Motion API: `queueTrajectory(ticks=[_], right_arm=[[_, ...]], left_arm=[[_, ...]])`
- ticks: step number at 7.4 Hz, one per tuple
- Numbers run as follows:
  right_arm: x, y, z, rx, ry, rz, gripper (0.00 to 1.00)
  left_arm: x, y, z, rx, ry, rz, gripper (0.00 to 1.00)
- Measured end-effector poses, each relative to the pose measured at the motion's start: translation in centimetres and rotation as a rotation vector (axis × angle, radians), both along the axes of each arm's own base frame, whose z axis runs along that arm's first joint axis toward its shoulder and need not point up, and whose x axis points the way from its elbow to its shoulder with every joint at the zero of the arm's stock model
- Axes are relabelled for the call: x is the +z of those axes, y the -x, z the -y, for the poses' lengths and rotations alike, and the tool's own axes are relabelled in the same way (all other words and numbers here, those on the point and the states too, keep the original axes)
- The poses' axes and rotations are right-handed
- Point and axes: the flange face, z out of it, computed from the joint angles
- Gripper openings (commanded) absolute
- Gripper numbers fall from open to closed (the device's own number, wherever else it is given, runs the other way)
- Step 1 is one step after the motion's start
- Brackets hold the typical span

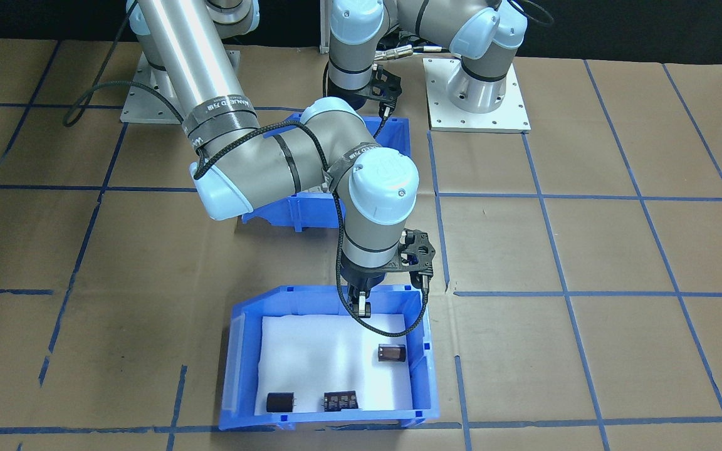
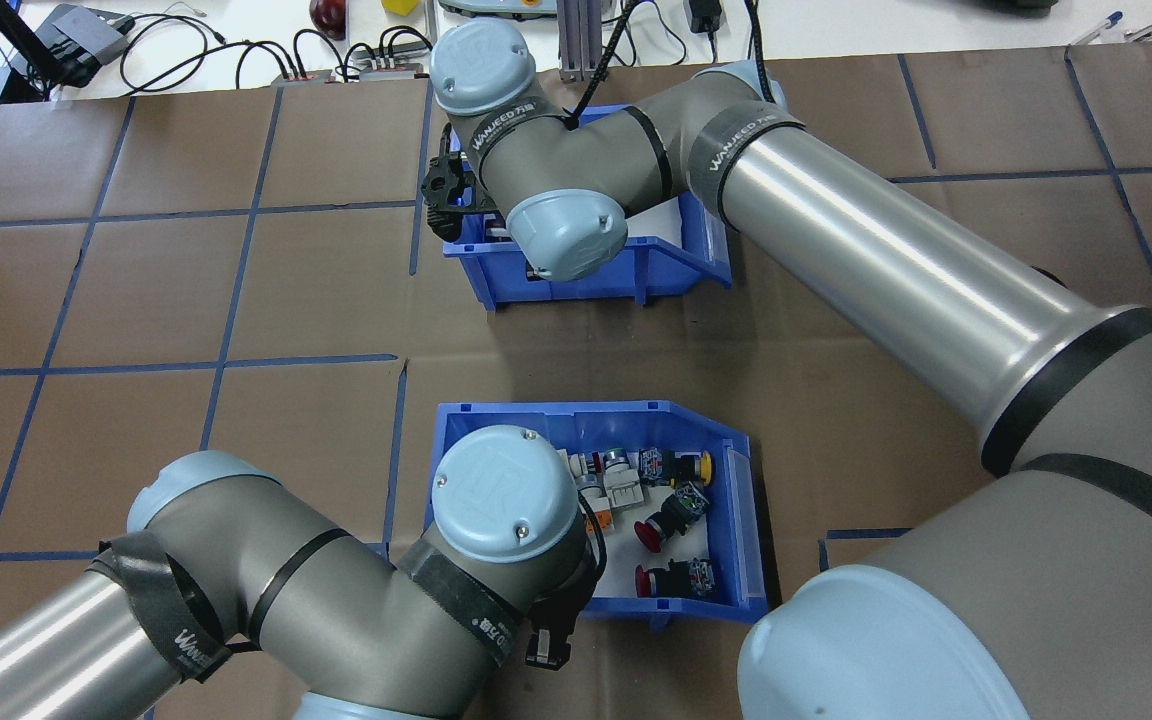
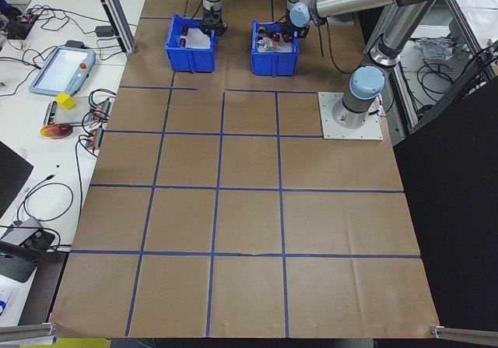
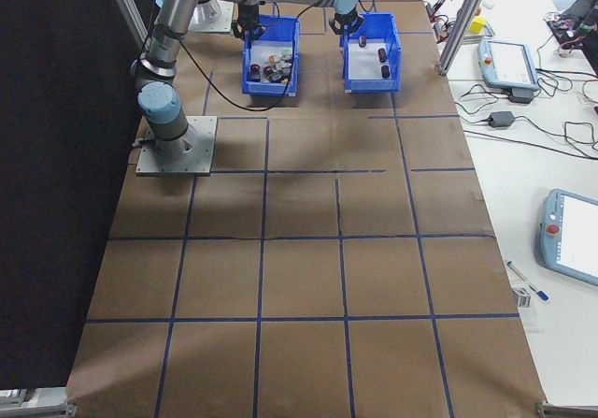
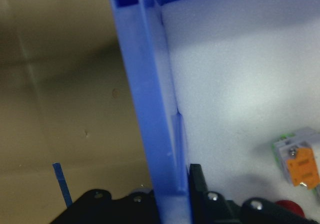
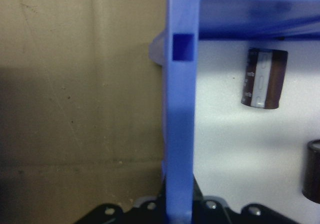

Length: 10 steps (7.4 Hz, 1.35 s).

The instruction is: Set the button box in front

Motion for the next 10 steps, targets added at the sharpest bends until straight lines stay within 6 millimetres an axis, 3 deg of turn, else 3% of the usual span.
queueTrajectory(ticks=[2,4,5,7,10], right_arm=[[2.8,3.1,1.0,-0.031,0.040,-0.019,0.04],[4.3,9.0,3.4,-0.072,0.057,-0.060,0.04],[5.1,12.7,4.5,-0.090,0.058,-0.070,0.04],[6.6,20.4,5.3,-0.093,0.046,-0.088,0.04],[8.3,31.8,2.4,-0.073,0.009,-0.110,0.04]], left_arm=[[1.8,-0.3,0.1,-0.001,0.044,-0.011,0.00],[4.0,-0.9,1.5,-0.024,0.107,-0.006,0.00],[5.2,-1.5,3.9,-0.023,0.133,-0.009,0.00],[6.8,-3.3,10.6,-0.011,0.168,-0.006,0.00],[6.9,-1.9,20.2,-0.015,0.209,0.035,0.00]])
